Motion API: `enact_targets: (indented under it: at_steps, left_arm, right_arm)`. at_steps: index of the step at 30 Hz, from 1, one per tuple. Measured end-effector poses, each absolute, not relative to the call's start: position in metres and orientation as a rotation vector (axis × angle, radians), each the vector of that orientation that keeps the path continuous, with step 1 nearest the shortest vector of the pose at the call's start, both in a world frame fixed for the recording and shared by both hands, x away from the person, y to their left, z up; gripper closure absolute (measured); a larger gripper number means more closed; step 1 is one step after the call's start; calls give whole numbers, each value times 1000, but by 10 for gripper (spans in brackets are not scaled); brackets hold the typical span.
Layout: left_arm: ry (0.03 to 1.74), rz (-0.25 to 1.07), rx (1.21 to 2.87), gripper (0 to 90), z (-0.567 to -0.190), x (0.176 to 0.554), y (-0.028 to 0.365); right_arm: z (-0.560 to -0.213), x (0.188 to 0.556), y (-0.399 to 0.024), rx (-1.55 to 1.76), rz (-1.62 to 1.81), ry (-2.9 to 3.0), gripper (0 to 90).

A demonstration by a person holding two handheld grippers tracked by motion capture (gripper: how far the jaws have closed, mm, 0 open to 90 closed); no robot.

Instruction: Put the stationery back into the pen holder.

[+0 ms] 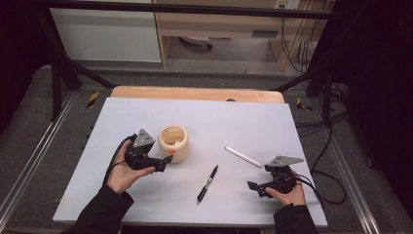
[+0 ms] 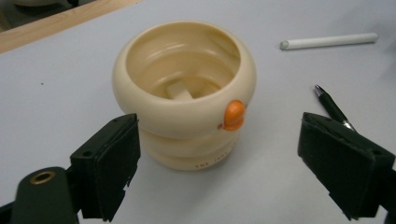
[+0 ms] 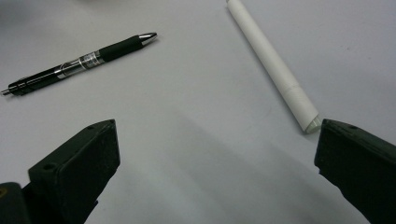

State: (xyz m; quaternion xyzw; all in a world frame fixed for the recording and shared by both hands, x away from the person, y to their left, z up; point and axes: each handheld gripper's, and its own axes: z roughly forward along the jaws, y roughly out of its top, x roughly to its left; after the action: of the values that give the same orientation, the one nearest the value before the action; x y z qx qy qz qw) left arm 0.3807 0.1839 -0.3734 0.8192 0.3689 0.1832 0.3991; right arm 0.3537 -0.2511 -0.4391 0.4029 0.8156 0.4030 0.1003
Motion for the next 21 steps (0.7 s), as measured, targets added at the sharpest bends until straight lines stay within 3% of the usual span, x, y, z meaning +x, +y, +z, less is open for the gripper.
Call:
enact_targets:
  at_steps: [9, 17, 21]
  left_arm:
    - [873, 432, 2109, 297, -382, 364, 173]
    - [805, 289, 2151, 616, -388, 358, 153]
    - [770, 255, 2164, 711, -392, 355, 137]
  right_arm:
    - [-439, 354, -251, 1181, 1186, 2416, 10]
    - [-440, 354, -251, 1180, 1187, 2420, 12]
    - [-440, 354, -251, 1177, 1190, 2419, 13]
